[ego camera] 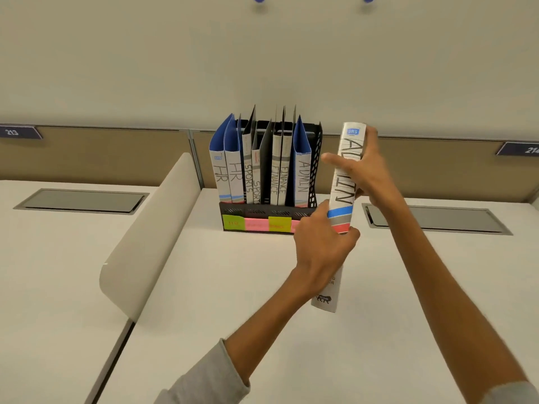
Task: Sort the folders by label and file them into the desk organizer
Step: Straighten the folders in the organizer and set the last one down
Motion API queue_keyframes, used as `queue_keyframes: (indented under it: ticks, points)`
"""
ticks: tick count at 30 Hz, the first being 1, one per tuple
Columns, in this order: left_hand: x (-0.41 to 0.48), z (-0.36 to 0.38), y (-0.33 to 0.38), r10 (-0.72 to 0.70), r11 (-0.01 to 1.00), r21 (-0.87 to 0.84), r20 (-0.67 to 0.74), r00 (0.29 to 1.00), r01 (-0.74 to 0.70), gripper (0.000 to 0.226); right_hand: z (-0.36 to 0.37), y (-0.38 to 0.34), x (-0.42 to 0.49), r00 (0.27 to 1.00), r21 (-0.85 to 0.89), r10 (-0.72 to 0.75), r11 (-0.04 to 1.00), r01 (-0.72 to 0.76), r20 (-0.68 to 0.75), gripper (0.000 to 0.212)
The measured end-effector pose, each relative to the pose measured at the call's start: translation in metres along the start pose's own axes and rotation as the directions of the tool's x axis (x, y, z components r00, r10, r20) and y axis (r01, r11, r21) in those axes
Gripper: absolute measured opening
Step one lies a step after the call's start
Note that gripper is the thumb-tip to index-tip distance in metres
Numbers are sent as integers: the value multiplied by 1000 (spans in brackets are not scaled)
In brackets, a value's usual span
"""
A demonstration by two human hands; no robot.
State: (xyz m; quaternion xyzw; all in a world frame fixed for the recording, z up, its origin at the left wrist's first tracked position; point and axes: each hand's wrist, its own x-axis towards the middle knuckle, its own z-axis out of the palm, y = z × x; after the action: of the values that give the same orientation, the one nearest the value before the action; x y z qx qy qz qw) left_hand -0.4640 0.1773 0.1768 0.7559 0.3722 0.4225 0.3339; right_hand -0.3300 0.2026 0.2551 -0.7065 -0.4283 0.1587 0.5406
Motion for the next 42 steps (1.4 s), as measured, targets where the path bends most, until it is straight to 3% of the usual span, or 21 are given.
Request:
queue_keyframes:
  ticks: [5, 14, 22, 28, 34, 39, 42]
  points:
    - [18, 14, 15, 146, 988, -32, -128, 981, -151, 55, -15, -26, 18, 936, -137, -281, 957, 256, -214, 66]
    - [74, 32, -5, 187, 979, -45, -176, 967, -198, 79, 2, -49, 60, 840, -83, -505, 862, 499, -196, 61]
    - [132, 44, -55, 76, 995, -63, -35, 997, -78, 89, 37, -26, 119, 787, -75, -577, 814, 576, -220, 59]
    - [129, 72, -120, -194, 944, 260, -65, 979, 204, 90, 57, -2, 148, 756, -58, -601, 791, 609, -259, 60]
    - [147, 89, -156, -199, 872, 446, -52, 979, 201, 90, 69, 32, 167, 766, -26, -563, 810, 586, -310, 59]
    - [159, 103, -172, -235, 807, 549, -39, 971, 217, 72, 72, 48, 181, 764, 16, -523, 821, 570, -378, 55]
    - [160, 111, -180, -329, 749, 593, -51, 943, 294, 86, 78, 54, 184, 742, 9, -504, 825, 566, -442, 55]
